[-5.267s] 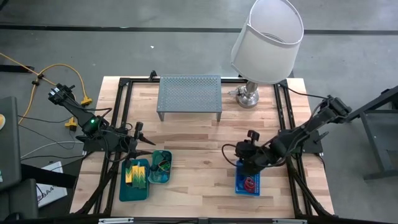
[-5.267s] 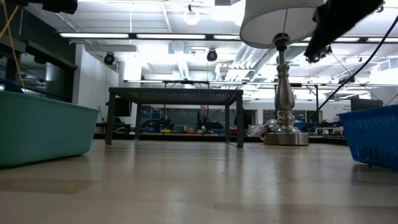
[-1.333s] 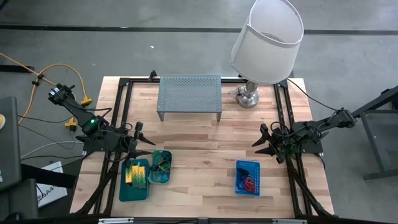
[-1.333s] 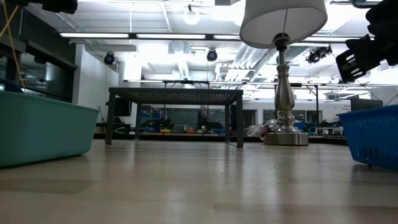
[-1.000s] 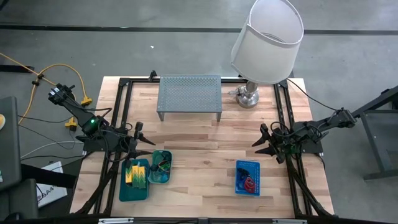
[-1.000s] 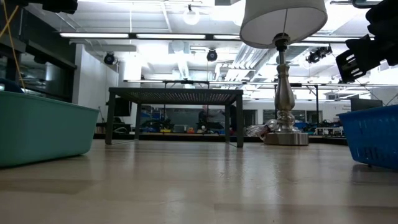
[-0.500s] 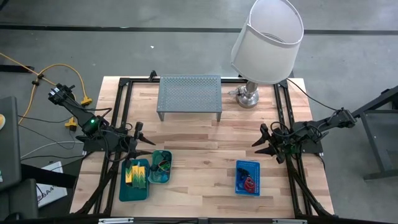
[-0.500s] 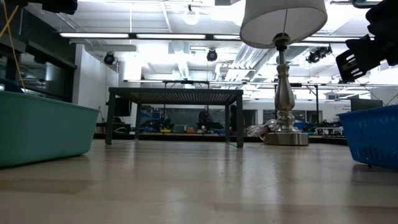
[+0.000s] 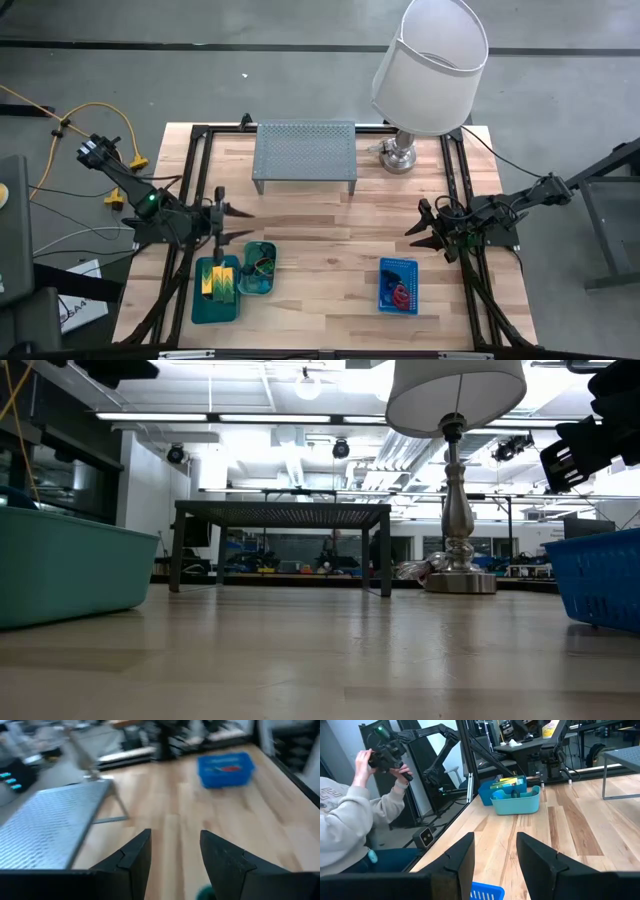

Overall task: Pick & Place Office Desk Supplies
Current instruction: Put the light blue bin with box of crayons on the shelf

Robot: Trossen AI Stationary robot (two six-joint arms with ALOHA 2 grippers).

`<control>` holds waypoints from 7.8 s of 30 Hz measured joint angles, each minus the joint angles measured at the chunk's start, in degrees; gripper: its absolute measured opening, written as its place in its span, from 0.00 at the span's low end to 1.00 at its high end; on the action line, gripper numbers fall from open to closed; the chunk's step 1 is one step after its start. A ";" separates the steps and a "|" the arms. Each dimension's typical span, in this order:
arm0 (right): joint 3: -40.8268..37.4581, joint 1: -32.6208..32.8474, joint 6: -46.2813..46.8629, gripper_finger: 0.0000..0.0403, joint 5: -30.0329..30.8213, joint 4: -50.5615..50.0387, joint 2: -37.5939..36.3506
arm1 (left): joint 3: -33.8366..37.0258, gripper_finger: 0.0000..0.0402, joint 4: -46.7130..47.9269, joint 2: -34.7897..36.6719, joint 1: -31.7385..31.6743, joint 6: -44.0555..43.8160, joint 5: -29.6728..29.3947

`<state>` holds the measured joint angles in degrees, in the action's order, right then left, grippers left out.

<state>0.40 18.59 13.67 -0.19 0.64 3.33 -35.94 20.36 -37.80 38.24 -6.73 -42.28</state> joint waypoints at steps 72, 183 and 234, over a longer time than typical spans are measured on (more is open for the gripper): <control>0.00 0.02 0.00 0.33 0.00 0.02 0.01 | -11.56 0.40 47.97 -16.69 7.87 -56.50 27.05; -0.02 0.01 0.00 0.33 0.00 0.04 0.01 | 0.61 0.12 27.50 -29.49 -1.75 -39.24 44.04; -0.02 0.01 0.00 0.33 0.00 0.04 -0.01 | 0.59 0.00 28.06 -14.88 -2.52 -49.96 56.65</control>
<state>0.38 18.60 13.67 -0.19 0.69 3.31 -35.35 48.41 -52.68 35.73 -56.69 14.37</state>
